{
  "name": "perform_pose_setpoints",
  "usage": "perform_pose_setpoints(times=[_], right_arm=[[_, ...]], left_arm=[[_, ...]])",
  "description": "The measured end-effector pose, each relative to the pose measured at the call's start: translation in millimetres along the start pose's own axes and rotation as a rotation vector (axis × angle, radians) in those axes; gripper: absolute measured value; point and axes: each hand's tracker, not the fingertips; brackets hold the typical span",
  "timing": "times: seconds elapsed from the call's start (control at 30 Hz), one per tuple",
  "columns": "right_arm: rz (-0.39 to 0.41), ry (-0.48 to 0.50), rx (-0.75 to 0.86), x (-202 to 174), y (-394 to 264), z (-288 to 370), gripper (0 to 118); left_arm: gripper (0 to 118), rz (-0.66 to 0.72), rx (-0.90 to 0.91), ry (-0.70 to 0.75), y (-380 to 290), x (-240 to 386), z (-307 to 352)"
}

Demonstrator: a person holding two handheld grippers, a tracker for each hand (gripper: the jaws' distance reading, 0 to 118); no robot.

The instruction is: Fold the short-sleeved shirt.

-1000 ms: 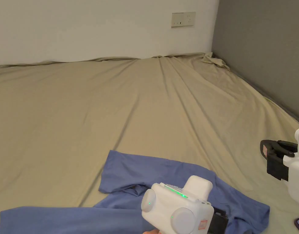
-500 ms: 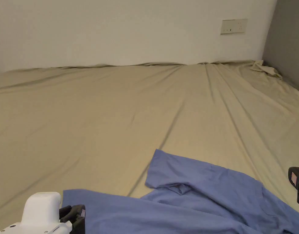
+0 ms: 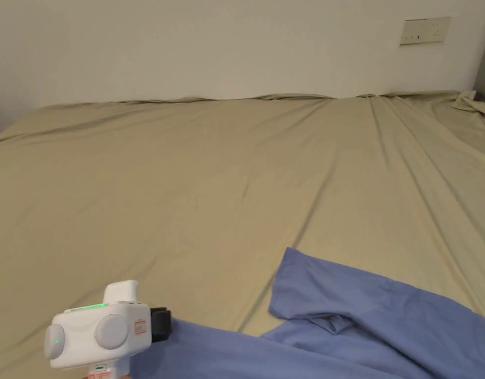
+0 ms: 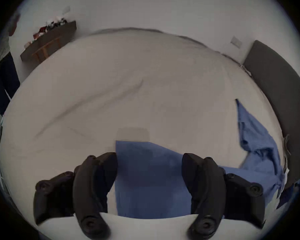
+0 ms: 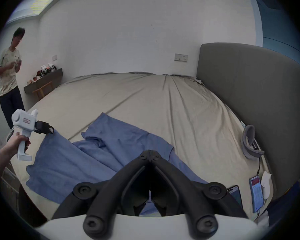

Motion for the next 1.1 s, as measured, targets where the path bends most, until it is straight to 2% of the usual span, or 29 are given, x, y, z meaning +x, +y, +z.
perform_pose_setpoints(times=[0.03,0.07,0.1,0.13,0.17,0.2,0.27,0.4,0.43,0.47,0.5,0.53,0.57,0.63,0.7,0.8,0.83,0.87,0.9,0.93,0.97,1.03,1.1], right_arm=[[0.004,-0.001,-0.010,-1.2,-0.9,-2.8,3],[0.012,0.000,-0.021,-3.2,-1.5,-7.3,3],[0.020,0.001,-0.031,-5.1,-2.2,-11.2,3],[0.025,0.002,-0.039,-6.9,-2.9,-14.1,3],[0.029,0.004,-0.045,-8.8,-4.0,-16.8,3],[0.030,0.008,-0.048,-9.9,-4.8,-20.0,3],[0.023,0.013,-0.055,-10.6,-6.1,-23.0,3],[-0.049,0.021,-0.054,6.7,-5.9,-16.7,3],[-0.066,-0.014,-0.054,14.2,-5.4,-14.1,3],[-0.084,-0.061,-0.066,27.7,-5.9,-14.6,13],[-0.106,-0.080,-0.120,42.5,-6.3,-20.7,54],[-0.140,-0.047,-0.225,56.5,-9.3,-31.0,108],[-0.175,-0.028,-0.192,69.0,-7.6,-31.4,118],[-0.279,-0.035,-0.311,102.4,-15.8,-57.5,118],[-0.328,-0.074,-0.388,130.0,-22.4,-85.6,118],[-0.394,-0.120,-0.493,142.4,-40.5,-114.5,118],[-0.403,-0.112,-0.525,145.3,-44.2,-123.4,110],[-0.386,-0.085,-0.539,141.7,-49.7,-128.7,87],[-0.379,-0.074,-0.589,139.5,-54.6,-136.8,57],[-0.334,-0.103,-0.631,134.2,-58.5,-141.9,45],[-0.238,-0.134,-0.539,127.2,-52.9,-132.9,40],[-0.151,-0.102,-0.534,113.0,-49.8,-122.4,6],[-0.168,-0.087,-0.517,102.7,-51.0,-115.1,6]], left_arm=[[65,-0.010,-0.007,0.007,-0.2,0.6,-5.2],[53,-0.031,0.022,0.002,-2.9,1.4,-3.2],[18,-0.053,0.071,-0.024,-3.7,3.6,2.7],[1,-0.047,0.065,-0.064,-5.1,4.2,5.6],[1,-0.020,0.039,-0.100,-9.3,9.9,6.8],[1,-0.053,0.038,-0.036,-12.9,16.8,8.4],[1,-0.091,0.042,-0.033,-12.6,17.7,14.9],[1,-0.118,0.123,-0.069,-19.1,31.7,66.1],[1,-0.114,0.147,-0.090,-21.4,34.5,80.0],[1,-0.107,0.171,-0.105,-24.0,37.5,92.7],[1,-0.095,0.188,-0.105,-27.0,40.7,103.9],[1,-0.095,0.199,-0.116,-27.7,43.5,117.9],[1,-0.093,0.220,-0.122,-30.4,46.8,126.8],[1,-0.084,0.228,-0.124,-35.8,51.9,136.3],[1,-0.061,0.223,-0.136,-34.8,51.8,139.2],[1,-0.030,0.209,-0.148,-37.0,54.8,138.8],[1,-0.026,0.206,-0.147,-37.2,56.2,138.1],[1,-0.025,0.204,-0.149,-38.7,59.0,138.1],[1,-0.024,0.200,-0.150,-40.0,61.9,138.0],[1,-0.022,0.194,-0.151,-37.0,60.6,134.7],[1,-0.021,0.188,-0.154,-37.8,62.4,134.1],[1,-0.009,0.185,-0.170,-39.9,65.7,134.2],[1,0.012,0.183,-0.193,-35.2,54.8,125.2]])
